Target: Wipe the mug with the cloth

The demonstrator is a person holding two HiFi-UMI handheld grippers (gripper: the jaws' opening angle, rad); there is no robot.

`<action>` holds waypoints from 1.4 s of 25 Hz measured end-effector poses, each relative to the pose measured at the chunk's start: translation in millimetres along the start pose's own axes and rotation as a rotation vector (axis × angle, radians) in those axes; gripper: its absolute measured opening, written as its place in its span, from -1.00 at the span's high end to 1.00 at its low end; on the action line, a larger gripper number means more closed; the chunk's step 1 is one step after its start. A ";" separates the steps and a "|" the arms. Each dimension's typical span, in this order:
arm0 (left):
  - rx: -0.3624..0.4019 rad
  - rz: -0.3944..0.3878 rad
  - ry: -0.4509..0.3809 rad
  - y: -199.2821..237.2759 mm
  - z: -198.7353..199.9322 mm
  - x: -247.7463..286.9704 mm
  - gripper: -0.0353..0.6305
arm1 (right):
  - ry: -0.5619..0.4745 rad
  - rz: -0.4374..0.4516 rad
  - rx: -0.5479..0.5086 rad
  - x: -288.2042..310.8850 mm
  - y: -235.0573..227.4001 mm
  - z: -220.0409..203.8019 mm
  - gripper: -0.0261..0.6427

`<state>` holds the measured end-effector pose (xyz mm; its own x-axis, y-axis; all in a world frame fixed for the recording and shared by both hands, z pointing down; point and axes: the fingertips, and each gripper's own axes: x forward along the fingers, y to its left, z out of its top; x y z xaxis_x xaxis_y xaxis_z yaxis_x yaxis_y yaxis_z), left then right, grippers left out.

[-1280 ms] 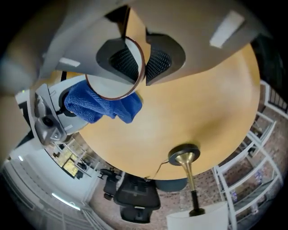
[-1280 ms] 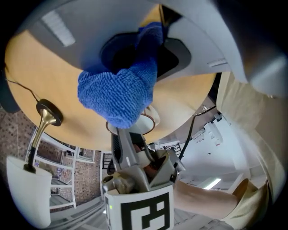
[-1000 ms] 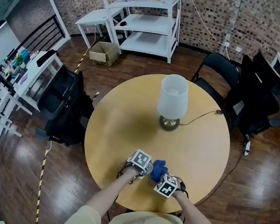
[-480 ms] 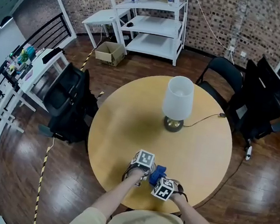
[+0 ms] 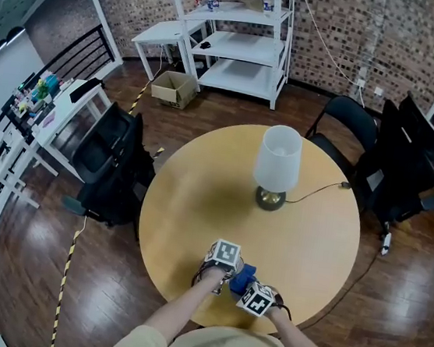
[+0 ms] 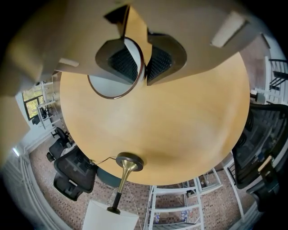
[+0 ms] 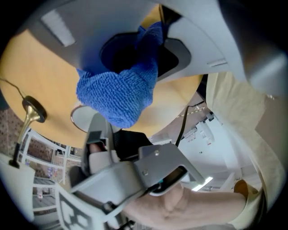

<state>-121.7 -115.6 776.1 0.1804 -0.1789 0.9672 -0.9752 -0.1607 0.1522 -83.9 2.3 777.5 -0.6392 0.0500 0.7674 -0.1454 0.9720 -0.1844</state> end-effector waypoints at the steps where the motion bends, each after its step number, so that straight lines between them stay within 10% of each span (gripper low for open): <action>1: -0.015 -0.042 0.000 -3.4 -3.4 2.0 0.72 | -0.024 -0.004 0.038 -3.7 -1.4 -2.1 0.70; 4: 0.021 -0.122 -0.033 -5.5 -6.3 -2.4 0.35 | -0.094 -0.037 0.161 -15.4 -6.5 -13.1 0.70; 8: 0.281 -0.113 -0.074 -9.9 5.2 -17.5 0.09 | -0.181 -0.098 0.313 -40.3 -14.0 -25.8 0.70; 12: 0.637 -0.033 -0.014 -14.7 15.8 -4.4 0.17 | -0.230 -0.138 0.404 -51.6 -17.0 -32.0 0.70; 14: 0.648 -0.058 0.017 -18.4 13.2 6.5 0.70 | -0.226 -0.145 0.405 -50.7 -15.9 -32.4 0.70; 26: -0.252 -0.254 0.116 1.8 -4.8 25.6 0.81 | -0.498 -0.310 0.487 -124.8 -49.1 50.7 0.70; 35: -0.450 -0.362 0.131 -9.7 -19.4 28.8 0.82 | -0.280 -0.335 0.438 -71.7 -62.5 61.2 0.72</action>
<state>-109.5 -100.4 806.4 0.5225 -0.0638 0.8502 -0.8180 0.2438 0.5210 -75.3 -76.0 696.5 -0.6704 -0.3614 0.6480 -0.6313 0.7368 -0.2421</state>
